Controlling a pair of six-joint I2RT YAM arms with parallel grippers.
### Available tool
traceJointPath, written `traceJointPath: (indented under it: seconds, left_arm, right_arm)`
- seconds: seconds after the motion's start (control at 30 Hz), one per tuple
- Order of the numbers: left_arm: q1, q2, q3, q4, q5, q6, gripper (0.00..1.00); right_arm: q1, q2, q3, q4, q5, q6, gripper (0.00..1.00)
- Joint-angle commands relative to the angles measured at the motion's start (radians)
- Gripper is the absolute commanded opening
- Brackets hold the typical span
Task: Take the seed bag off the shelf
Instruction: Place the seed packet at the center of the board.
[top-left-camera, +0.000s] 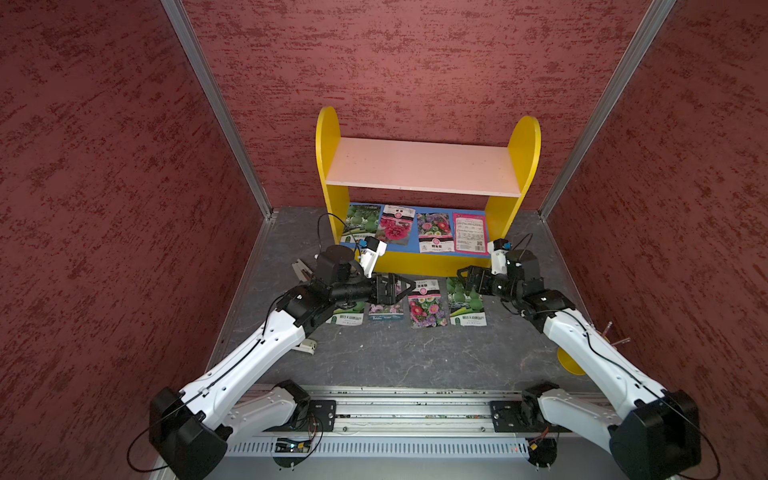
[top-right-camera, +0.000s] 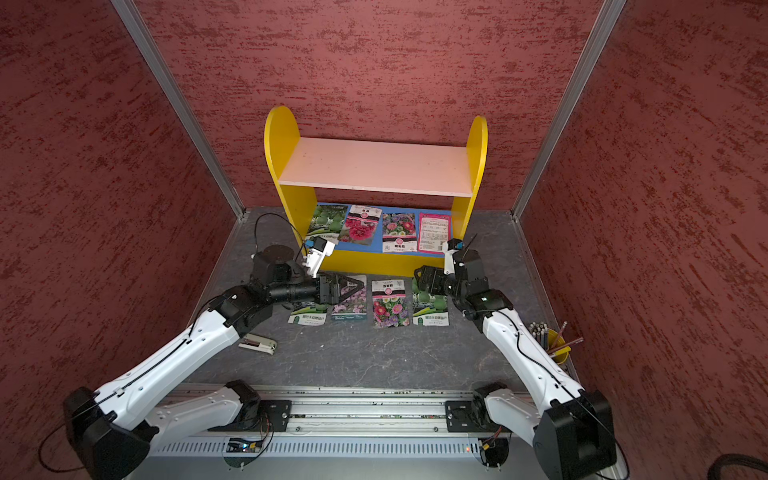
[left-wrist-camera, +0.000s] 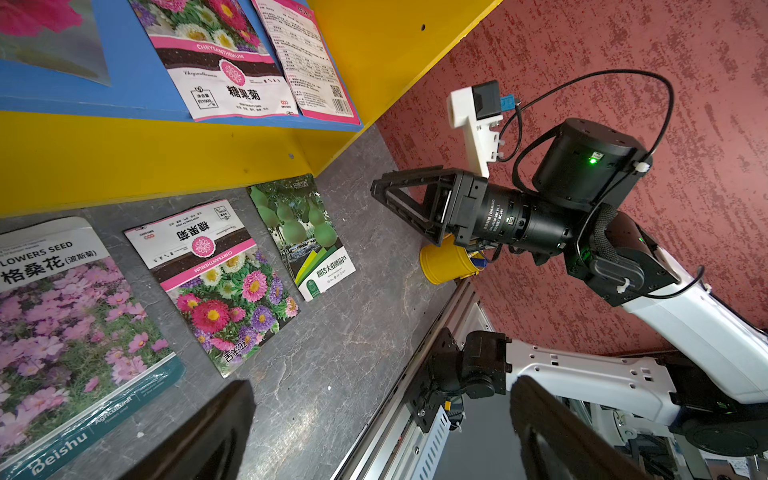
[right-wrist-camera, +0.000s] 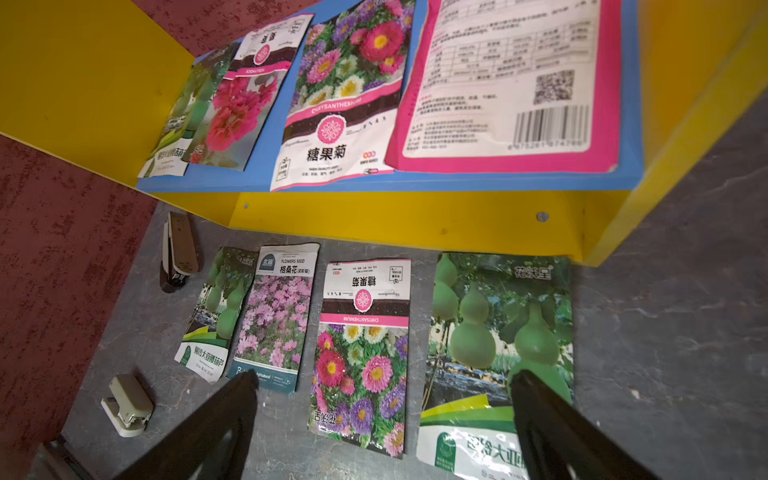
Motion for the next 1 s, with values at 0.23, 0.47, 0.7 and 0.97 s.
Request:
traceJointPath:
  seconds: [0.23, 0.47, 0.7, 0.97]
  left_arm:
    - [-0.036, 0.006, -0.006, 0.018, -0.049, -0.015, 1.00]
    - [-0.044, 0.019, -0.015, 0.019, -0.051, -0.042, 1.00]
    - [-0.055, 0.031, -0.009, 0.018, -0.060, -0.047, 1.00]
    - [-0.083, 0.021, -0.007, -0.010, -0.097, -0.016, 1.00]
  right_arm:
    - [0.073, 0.135, 0.117, 0.124, 0.282, -0.079, 0.98]
    - [0.071, 0.252, 0.254, 0.096, 0.388, -0.190, 0.98]
    - [0.063, 0.447, 0.433, 0.056, 0.436, -0.255, 0.98]
    - [0.031, 0.615, 0.585, 0.006, 0.478, -0.277, 0.97]
